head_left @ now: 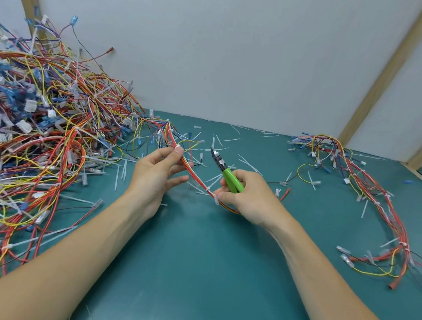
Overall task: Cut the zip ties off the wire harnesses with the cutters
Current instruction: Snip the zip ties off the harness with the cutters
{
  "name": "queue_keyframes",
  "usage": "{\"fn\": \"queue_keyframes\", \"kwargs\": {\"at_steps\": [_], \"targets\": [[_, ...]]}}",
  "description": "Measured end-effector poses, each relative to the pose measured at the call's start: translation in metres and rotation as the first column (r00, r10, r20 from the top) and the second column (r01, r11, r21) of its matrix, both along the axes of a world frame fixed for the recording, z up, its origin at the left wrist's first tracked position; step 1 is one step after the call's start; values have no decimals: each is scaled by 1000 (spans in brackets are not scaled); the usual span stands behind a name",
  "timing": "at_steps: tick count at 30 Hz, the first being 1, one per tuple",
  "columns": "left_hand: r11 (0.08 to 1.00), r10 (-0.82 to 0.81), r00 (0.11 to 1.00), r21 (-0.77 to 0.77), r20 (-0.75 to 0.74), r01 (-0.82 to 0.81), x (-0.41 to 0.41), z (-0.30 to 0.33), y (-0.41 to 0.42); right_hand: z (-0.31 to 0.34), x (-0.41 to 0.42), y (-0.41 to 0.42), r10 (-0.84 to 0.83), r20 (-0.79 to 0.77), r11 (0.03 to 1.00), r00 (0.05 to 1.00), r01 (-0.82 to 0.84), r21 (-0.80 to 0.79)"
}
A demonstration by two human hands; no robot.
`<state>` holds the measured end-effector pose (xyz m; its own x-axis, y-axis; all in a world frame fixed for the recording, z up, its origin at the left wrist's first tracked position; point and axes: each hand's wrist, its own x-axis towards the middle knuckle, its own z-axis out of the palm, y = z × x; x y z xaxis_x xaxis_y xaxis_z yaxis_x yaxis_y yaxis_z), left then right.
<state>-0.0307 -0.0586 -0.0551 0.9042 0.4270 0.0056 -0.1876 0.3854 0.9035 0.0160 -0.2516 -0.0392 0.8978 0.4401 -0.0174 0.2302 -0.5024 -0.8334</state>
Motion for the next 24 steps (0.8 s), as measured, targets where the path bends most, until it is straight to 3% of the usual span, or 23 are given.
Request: {"fn": "queue_keyframes", "kwargs": {"at_steps": [12,16,20,24], "targets": [[1000,-19,999,15,-34,20,0,1,1,-2,-1,1,18,15,999,1000,-17,-31],[998,19,997,56,-79,-15,0,1,1,-2,-2,4,-56,41,997,998,54,49],[961,16,987,276,-158,29,-2,1,-9,-2,-2,5,-174,70,976,982,162,144],[845,-86,991,520,-103,128,-8,-3,-29,-3,-7,11,-242,167,962,956,213,173]]}}
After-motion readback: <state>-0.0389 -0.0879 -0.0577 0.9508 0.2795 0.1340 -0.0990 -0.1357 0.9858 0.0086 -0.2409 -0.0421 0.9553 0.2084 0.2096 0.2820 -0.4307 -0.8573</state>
